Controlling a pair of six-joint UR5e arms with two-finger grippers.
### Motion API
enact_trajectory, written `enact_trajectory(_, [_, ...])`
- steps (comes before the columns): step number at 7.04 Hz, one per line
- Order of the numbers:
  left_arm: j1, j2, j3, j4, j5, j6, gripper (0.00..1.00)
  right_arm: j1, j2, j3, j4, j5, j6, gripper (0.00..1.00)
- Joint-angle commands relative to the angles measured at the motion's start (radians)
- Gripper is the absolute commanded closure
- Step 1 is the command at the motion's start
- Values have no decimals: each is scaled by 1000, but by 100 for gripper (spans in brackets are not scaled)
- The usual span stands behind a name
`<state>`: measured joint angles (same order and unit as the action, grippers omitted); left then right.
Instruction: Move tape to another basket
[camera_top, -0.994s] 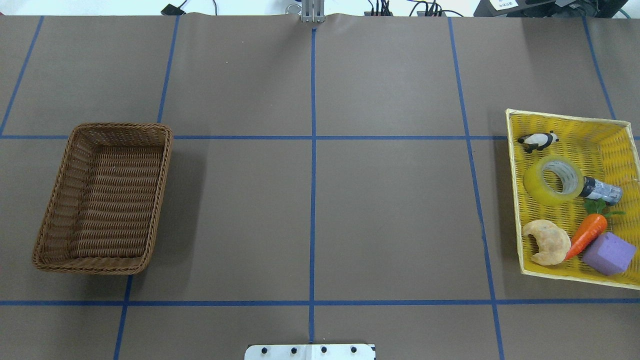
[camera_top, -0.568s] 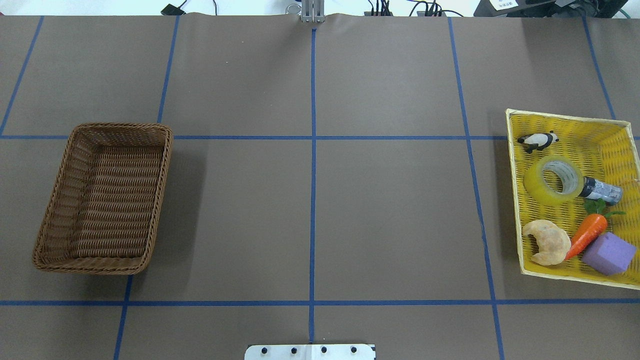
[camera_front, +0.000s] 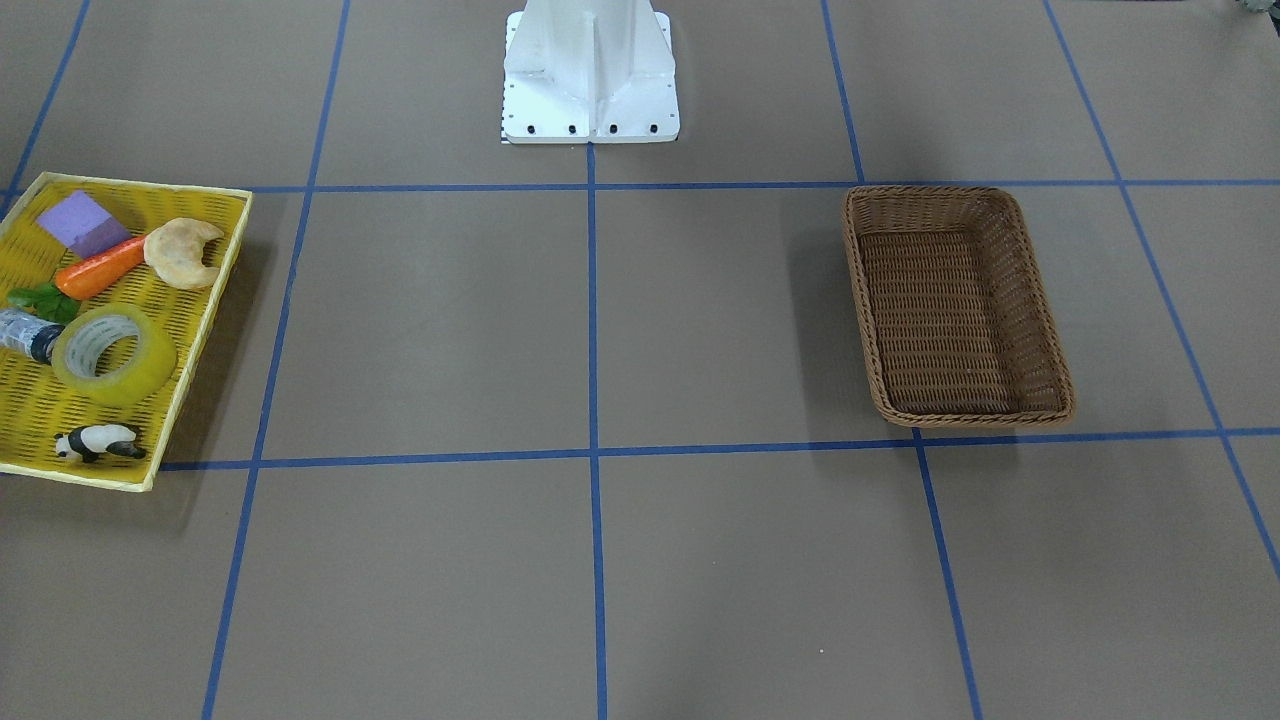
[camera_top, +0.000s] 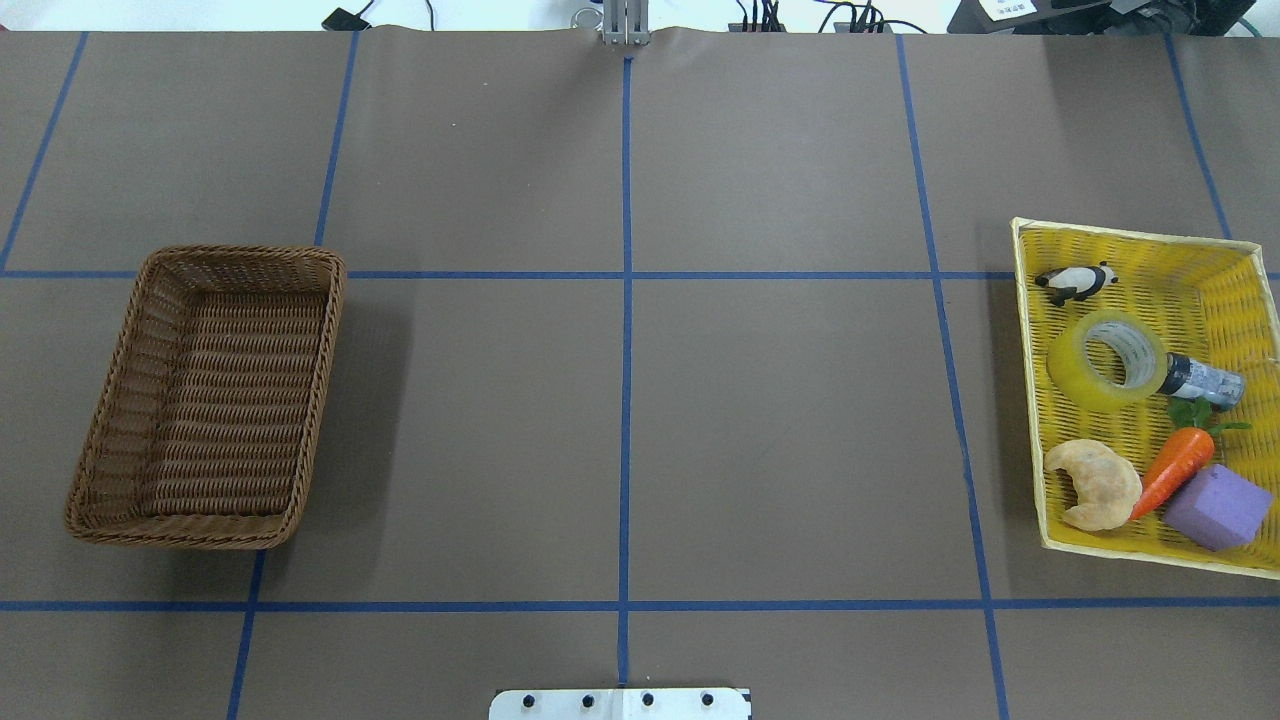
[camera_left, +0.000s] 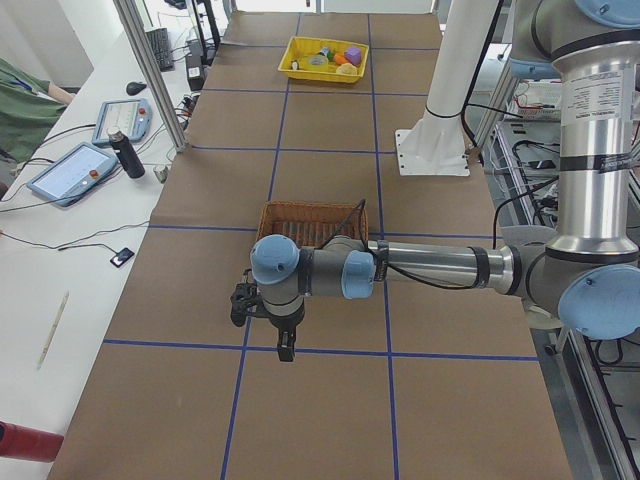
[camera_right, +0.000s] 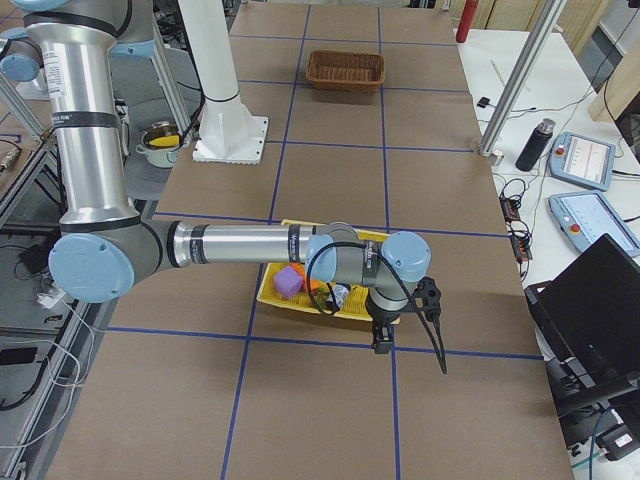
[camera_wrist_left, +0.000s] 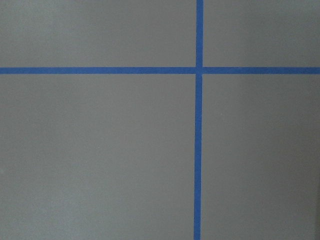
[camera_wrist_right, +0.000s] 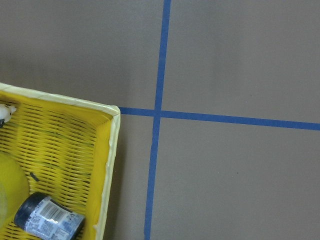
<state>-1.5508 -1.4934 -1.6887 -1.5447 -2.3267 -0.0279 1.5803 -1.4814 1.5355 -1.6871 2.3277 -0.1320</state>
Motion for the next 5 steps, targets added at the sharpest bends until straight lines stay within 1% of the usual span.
enact_trajectory(1, [0,-1,-5,0,3,0,1,-2,-2,0,3,-5,-1,0])
enact_trajectory(4, [0,-10,-11,2,4,0,1,-2,9,11,4,-7,-6,0])
enact_trajectory(5, [0,-17,-11,0,0,2,1,-26,19,17,4,-5,-14,0])
